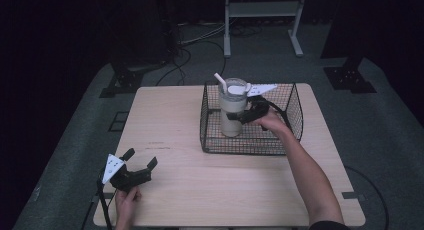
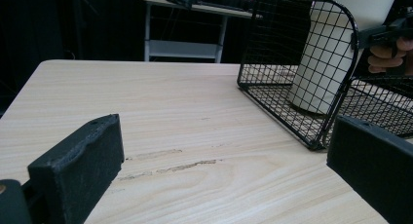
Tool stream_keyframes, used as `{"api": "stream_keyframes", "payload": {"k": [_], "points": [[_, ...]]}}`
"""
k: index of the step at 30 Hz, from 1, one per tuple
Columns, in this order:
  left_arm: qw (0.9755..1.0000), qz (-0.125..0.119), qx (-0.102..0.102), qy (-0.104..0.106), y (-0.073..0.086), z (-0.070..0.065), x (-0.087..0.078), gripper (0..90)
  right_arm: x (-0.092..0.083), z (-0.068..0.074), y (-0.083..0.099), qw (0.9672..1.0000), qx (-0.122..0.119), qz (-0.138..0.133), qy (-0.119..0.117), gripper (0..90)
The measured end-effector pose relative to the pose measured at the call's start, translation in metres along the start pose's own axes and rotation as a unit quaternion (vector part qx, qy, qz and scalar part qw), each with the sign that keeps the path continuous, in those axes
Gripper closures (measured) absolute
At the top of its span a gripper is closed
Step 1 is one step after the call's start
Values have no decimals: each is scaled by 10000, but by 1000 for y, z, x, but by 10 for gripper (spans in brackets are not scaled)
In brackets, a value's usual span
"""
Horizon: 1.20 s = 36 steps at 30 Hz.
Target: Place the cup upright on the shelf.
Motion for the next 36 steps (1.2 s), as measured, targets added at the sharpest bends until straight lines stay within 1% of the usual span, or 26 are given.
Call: {"api": "stream_keyframes", "payload": {"k": [7,8,20,28,36], "points": [[10000,0,28,1,0,0,0,0,-2,2,1,10000,-50,28,-3,71],[10000,-7,33,3,0,-1,0,0,-3,2,2,9999,-98,78,3,69],[10000,-8,81,18,0,-2,0,0,-8,2,4,9999,-55,104,23,70],[10000,-12,73,38,0,-2,0,0,-10,2,4,9998,-95,136,72,70],[9999,-7,104,50,0,-2,-1,0,-13,2,4,9998,-57,179,91,69]]}}
Point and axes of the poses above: each handheld gripper's, and its own axes: x roughly forward along the jaws, y roughly out of its underside, z roughly to its left, the point moved 9 cm from there along x, roughly forward along the jaws, and after that the axes turned 3 degrees about -x, right-handed, at the moved point
